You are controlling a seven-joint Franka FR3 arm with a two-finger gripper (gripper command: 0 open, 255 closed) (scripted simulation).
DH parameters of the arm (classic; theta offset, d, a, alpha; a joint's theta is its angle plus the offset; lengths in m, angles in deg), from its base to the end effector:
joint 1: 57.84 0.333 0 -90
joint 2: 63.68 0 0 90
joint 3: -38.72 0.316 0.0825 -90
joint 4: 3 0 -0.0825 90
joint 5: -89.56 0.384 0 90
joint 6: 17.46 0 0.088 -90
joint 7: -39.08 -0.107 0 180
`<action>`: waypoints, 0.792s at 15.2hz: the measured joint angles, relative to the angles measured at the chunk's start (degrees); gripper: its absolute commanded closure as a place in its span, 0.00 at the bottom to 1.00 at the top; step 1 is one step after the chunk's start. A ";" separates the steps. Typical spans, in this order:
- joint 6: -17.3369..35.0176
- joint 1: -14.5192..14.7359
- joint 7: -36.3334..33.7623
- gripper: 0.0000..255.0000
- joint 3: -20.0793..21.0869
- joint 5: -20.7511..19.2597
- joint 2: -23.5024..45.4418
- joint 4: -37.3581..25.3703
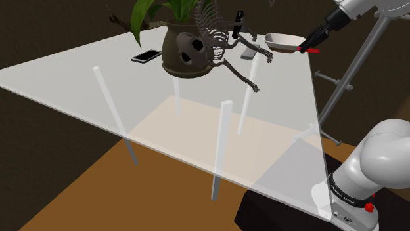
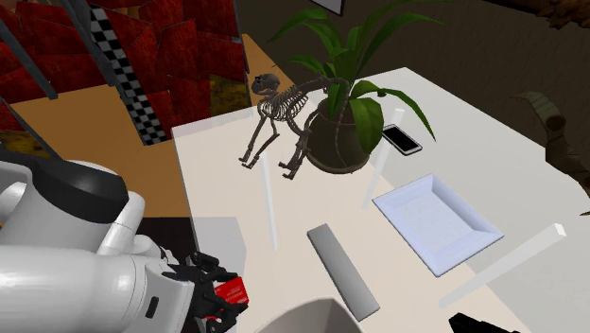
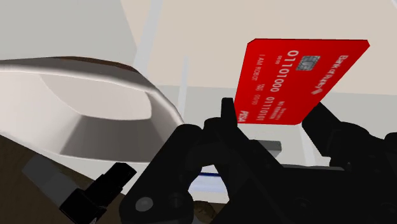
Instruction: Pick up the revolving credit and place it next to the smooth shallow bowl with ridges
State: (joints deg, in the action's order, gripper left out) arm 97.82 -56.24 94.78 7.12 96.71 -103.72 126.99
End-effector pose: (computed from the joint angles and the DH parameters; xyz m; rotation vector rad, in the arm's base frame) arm 0.3235 -0.2405 0.6082 -2.8173 -0.6632 -0.8465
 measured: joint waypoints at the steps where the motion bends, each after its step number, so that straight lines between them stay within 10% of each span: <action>1: 0.59 -0.18 0.19 1.00 -0.04 -0.09 -0.30 0.93; 12: 5.63 -0.51 2.16 1.00 -1.29 -0.17 -0.61 6.49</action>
State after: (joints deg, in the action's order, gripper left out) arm 103.44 -56.75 96.93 5.83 96.54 -104.33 133.49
